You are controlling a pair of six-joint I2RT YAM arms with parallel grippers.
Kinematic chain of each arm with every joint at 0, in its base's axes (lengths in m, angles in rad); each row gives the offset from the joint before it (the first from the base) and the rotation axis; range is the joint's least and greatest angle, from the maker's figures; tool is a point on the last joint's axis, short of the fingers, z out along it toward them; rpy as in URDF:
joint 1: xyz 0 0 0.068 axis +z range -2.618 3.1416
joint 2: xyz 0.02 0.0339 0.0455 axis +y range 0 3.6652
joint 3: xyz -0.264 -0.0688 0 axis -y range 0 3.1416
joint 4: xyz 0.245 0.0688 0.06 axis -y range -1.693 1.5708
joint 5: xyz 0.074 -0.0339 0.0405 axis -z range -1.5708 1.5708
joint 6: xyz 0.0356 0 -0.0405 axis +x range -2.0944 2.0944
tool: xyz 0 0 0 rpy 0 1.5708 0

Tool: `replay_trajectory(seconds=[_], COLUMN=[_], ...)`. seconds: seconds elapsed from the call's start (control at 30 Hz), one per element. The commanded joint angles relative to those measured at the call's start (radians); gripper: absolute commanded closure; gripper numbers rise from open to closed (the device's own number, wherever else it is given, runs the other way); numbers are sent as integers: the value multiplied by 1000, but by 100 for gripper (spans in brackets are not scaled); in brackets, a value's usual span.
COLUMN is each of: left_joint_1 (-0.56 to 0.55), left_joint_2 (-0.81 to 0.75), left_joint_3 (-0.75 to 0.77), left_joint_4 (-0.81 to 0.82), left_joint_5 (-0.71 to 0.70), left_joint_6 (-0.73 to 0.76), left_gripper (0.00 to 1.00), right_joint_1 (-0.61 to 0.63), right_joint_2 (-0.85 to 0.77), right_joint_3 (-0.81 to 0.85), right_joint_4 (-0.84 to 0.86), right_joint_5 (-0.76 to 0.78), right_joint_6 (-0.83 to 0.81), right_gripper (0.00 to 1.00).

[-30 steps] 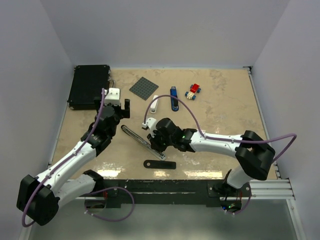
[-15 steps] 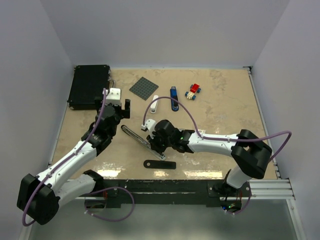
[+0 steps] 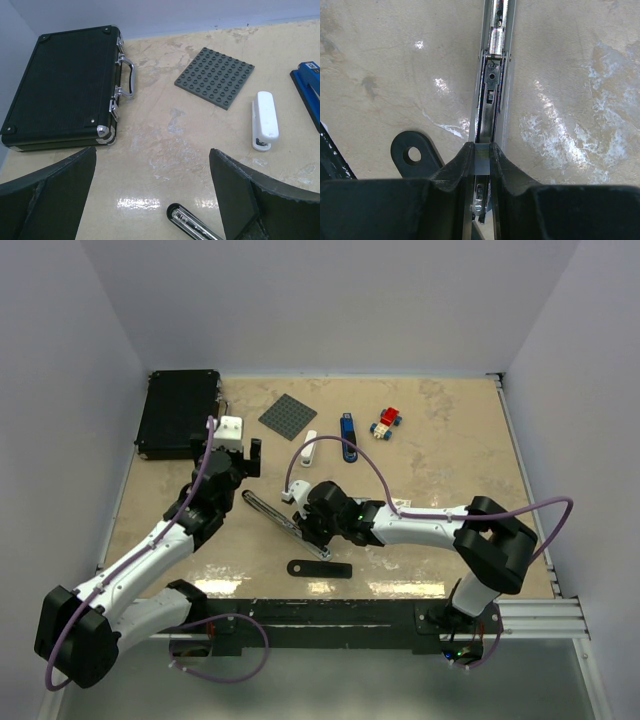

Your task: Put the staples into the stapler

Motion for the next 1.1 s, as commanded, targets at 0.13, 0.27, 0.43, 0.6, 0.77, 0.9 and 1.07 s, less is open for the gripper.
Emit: replay_trajectory(seconds=[0.13, 0.27, 0.43, 0.6, 0.77, 0.9, 1.07], left_joint_1=[10, 10, 10, 10, 10, 10, 10], left_joint_2=[1, 1, 2, 1, -1, -7, -8], left_joint_3=[14, 15, 15, 18, 17, 15, 15], left_joint_4=[54, 56, 56, 54, 51, 50, 50], left_joint_5=[-8, -8, -5, -5, -2, -3, -3], left_joint_6=[15, 18, 18, 18, 18, 18, 18], left_gripper=[0, 0, 0, 0, 0, 0, 0], right_joint_1=[5, 5, 5, 5, 5, 5, 5], right_joint_2=[5, -1, 3, 8, 16, 10, 14], right_joint_3=[-10, -11, -11, -13, -7, -7, 4], right_joint_4=[25, 27, 13, 7, 1, -2, -18], right_joint_5=[26, 35, 35, 40, 55, 60, 60], right_joint_6=[-8, -3, 18, 37, 43, 41, 38], right_gripper=[98, 98, 95, 89, 87, 87, 85])
